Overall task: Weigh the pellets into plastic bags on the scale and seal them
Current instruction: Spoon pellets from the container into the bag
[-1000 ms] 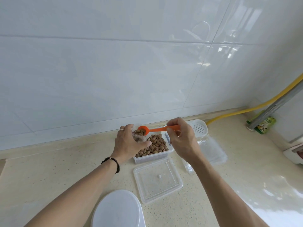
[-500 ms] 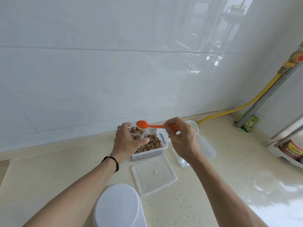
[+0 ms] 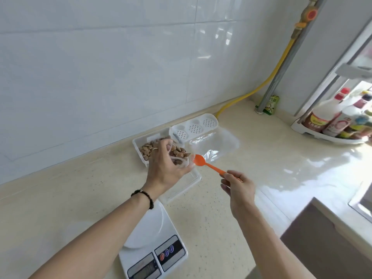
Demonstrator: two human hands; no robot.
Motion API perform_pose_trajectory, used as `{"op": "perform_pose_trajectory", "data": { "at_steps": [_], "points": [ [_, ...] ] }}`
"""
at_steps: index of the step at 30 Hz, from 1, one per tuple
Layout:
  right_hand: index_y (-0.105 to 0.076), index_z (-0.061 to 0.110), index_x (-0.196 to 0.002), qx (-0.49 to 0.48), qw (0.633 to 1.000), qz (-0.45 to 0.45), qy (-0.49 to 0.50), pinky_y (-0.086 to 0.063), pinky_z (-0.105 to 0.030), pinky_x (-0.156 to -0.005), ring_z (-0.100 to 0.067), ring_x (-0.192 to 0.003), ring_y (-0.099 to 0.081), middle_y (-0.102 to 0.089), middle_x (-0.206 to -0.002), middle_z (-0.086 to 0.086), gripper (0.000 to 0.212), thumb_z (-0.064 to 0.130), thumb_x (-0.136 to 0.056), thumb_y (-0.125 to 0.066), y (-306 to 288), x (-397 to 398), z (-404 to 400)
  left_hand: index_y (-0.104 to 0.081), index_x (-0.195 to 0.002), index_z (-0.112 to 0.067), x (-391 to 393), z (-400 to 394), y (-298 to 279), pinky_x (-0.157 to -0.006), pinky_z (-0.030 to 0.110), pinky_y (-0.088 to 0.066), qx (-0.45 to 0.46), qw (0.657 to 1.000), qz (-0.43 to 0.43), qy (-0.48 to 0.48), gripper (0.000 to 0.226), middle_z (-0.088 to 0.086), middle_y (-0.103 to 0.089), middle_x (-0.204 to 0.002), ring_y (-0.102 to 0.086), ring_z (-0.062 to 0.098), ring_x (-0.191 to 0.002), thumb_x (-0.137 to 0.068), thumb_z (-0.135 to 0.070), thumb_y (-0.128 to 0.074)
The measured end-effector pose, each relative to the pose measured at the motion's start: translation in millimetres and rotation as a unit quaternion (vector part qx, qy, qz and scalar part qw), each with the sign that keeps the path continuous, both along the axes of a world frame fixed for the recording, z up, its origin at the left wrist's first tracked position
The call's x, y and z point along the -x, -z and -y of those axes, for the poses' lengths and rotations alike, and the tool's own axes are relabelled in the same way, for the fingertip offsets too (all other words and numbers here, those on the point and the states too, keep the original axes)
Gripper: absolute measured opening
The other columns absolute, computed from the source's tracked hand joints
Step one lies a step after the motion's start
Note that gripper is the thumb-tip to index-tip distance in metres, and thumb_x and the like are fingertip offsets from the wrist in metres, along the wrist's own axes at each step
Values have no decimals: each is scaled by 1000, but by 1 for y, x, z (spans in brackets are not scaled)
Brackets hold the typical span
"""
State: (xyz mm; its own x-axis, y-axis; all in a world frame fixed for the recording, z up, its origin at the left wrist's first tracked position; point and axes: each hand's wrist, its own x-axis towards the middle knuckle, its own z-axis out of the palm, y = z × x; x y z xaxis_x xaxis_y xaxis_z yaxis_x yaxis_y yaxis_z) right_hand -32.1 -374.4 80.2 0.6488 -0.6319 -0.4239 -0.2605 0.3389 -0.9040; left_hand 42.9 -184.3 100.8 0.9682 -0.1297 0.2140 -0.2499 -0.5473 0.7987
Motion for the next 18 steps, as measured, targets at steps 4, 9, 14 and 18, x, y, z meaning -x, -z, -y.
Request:
{"op": "perform_pose_trajectory", "data": {
  "at_steps": [4,9,14,18],
  "points": [
    [-64,2,-89,-67,996,-46,41,-55,-31,-68,-22,-72,-62,-69,-85,-17,10,-5,-91,-58,39,42,10,-40,-121,-17,18,20,7,-94,36,-43,-8,999,-3,46,87,-2,-43,-114,-45,17,-108,-56,-52,-87],
    [-70,4,-93,-1,994,-113,-4,-54,-32,-73,-20,-73,-61,-72,-86,-14,8,1,-89,-64,69,66,18,-37,-118,-24,31,30,18,-90,44,-51,-31,998,-6,62,87,-2,-41,-114,-45,16,-107,-52,-65,-76],
    [-75,25,-78,130,969,-177,-110,-52,-32,-73,-13,-78,-60,-72,-87,2,6,23,-83,-71,69,63,21,-38,-122,-23,36,26,16,-91,45,-50,-58,996,-5,66,93,-2,-43,-115,-44,15,-107,-51,-72,-71],
    [-69,35,-70,247,926,-250,-142,-49,-46,-92,-16,-89,-63,-70,-83,12,16,44,-82,-66,56,54,19,-37,-123,-23,36,18,9,-92,46,-50,-60,996,-4,60,93,-3,-44,-116,-46,14,-107,-51,-71,-73]
  ]
}}
